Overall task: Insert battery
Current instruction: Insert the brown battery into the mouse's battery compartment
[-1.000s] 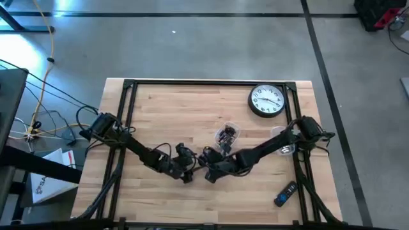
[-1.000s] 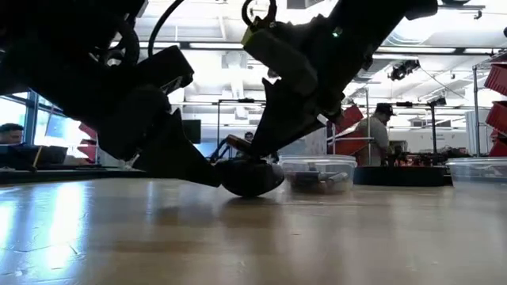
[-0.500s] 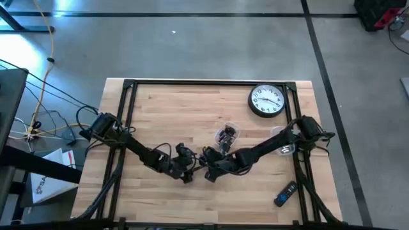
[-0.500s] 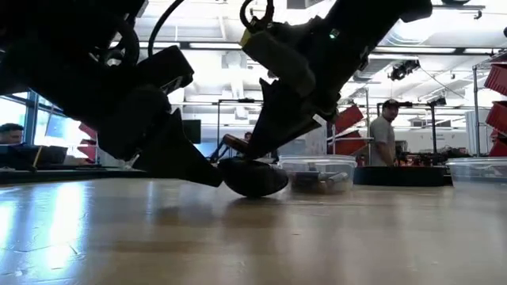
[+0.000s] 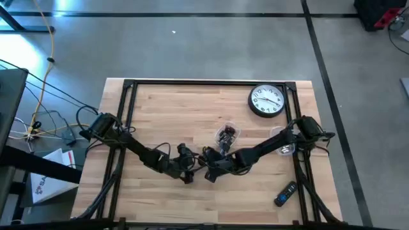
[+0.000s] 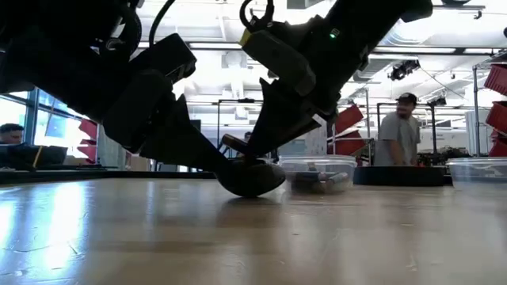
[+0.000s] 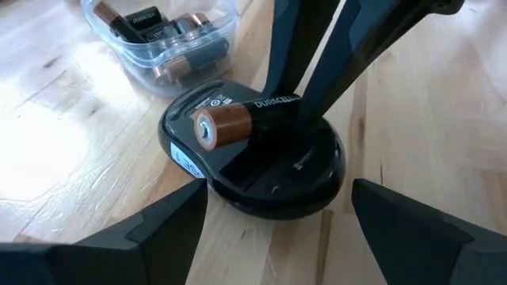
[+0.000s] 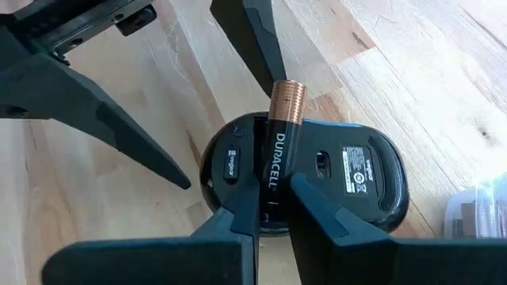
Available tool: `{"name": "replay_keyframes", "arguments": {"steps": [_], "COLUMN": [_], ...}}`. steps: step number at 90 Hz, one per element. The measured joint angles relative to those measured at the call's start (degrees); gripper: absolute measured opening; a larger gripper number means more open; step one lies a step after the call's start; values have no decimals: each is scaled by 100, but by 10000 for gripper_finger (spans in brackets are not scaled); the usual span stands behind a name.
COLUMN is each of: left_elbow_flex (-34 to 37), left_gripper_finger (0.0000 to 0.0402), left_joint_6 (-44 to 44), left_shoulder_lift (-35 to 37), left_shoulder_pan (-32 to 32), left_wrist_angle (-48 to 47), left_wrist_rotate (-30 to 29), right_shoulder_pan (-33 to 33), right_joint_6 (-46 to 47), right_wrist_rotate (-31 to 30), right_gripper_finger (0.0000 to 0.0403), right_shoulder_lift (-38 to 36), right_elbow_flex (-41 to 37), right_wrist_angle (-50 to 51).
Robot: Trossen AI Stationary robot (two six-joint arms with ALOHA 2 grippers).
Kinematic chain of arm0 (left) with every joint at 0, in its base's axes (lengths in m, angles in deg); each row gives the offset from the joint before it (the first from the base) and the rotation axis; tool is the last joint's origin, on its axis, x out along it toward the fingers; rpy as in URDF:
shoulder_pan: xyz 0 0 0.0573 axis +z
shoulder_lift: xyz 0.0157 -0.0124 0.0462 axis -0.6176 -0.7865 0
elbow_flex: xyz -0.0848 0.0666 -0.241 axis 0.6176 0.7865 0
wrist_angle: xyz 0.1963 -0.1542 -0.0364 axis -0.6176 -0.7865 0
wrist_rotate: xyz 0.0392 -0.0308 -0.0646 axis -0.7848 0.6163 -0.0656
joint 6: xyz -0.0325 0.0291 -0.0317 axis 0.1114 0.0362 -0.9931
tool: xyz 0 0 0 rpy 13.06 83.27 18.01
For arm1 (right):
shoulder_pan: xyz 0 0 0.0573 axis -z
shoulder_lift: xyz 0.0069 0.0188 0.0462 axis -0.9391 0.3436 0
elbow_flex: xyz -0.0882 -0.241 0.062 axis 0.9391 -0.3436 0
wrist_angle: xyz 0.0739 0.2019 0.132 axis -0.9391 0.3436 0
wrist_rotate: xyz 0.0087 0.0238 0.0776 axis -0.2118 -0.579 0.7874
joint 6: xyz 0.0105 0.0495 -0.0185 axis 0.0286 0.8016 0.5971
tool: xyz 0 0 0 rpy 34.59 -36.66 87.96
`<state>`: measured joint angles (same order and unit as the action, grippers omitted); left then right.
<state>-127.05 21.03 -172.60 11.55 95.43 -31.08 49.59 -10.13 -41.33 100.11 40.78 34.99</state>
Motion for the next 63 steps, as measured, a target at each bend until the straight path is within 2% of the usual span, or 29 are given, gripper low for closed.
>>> {"name": "replay_keyframes", "arguments": {"steps": [63], "left_elbow_flex": [0], "left_gripper_finger": [296], "left_joint_6": [58], "left_shoulder_lift": [0], "left_shoulder_pan": [0], "left_wrist_angle": [-7], "left_wrist_rotate": [15], "right_shoulder_pan": [15], "right_joint_6": [-102], "right_wrist_rotate": [59], "right_gripper_finger": [55], "right_shoulder_lift": [224], "right_elbow_flex": [2], "right_wrist_angle": [-224]}}
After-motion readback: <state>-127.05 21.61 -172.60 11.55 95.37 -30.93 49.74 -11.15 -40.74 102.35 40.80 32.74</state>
